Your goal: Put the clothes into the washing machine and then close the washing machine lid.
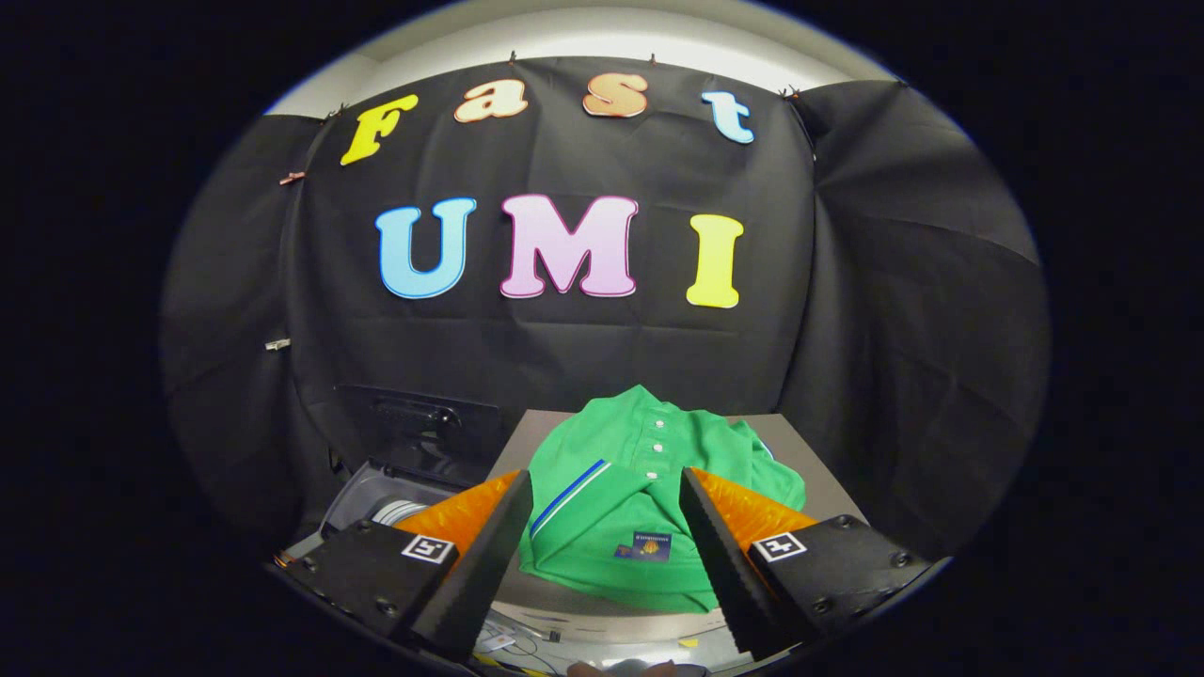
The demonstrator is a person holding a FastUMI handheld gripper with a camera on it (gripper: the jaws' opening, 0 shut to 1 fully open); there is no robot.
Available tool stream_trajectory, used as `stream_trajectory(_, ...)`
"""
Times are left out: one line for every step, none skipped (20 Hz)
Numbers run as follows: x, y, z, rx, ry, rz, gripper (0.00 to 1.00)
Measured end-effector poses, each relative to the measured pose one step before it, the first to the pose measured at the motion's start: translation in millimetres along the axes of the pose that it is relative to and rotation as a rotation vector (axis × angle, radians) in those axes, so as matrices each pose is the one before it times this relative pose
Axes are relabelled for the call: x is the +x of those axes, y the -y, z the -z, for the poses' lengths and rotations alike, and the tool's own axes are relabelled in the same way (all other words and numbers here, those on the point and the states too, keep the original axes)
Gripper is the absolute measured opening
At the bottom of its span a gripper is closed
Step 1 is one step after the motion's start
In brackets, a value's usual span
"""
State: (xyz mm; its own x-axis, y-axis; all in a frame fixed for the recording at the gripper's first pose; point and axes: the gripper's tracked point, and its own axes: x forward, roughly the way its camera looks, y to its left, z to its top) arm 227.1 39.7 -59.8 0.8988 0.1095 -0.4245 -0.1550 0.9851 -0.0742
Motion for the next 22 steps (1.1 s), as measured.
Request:
stream_trajectory(13.04,4.19,-0.84,-0.01501,-0.01898,0.01820,0.99)
stream_trajectory(13.82,5.20,0.50,-0.01845,-0.02222,0.02296,0.99)
stream_trajectory(14.24,4.52,4.11,-0.01101,-0.02756,0.01983,0.99)
stream_trajectory(12.99,3.76,4.30,-0.00661,-0.03420,0.01341,0.99)
stream_trajectory(12.45,6.06,2.62,0.00018,-0.02864,0.02230,0.99)
stream_trajectory(14.03,4.52,2.13,0.00559,-0.01138,0.01086,0.99)
stream_trajectory(13.13,-0.61,6.09,0.00715,-0.02446,-0.00514,0.99)
stream_trajectory(12.39,-0.82,12.01,0.01329,-0.04052,-0.00680,0.99)
stream_trajectory(9.41,-0.27,12.66,0.01352,-0.04433,-0.00949,0.99)
stream_trajectory(4.69,-3.20,2.09,0.01746,-0.00807,-0.02777,1.00)
stream_trajectory(6.09,-2.10,-6.57,0.00614,0.03932,-0.01033,1.00)
stream_trajectory(0.18,0.35,0.73,-0.01012,-0.01120,-0.01286,1.00)
stream_trajectory(-3.40,-1.59,9.00,0.00161,-0.01290,-0.00483,1.00)
stream_trajectory(-6.64,-0.43,0.98,0.01039,-0.00872,-0.00222,0.99)
stream_trajectory(1.22,-2.19,0.35,-0.00005,-0.01279,0.00021,0.94)
stream_trajectory(-2.29,-3.90,-1.04,-0.01898,-0.00455,-0.00284,0.79)
stream_trajectory(0.57,-5.52,2.09,-0.03426,-0.00874,-0.00230,0.63)
stream_trajectory(0.73,-2.47,-1.01,-0.03579,0.00294,0.01548,0.48)
stream_trajectory(-1.86,0.21,1.77,-0.01321,-0.01741,0.03099,0.32)
stream_trajectory(-4.67,-1.17,-2.52,0.00286,-0.01244,0.00745,0.27)
stream_trajectory(-10.66,-1.16,-5.77,0.03611,-0.02013,0.00700,0.27)
stream_trajectory(12.43,-2.92,0.30,0.04386,-0.00805,-0.01578,0.13)
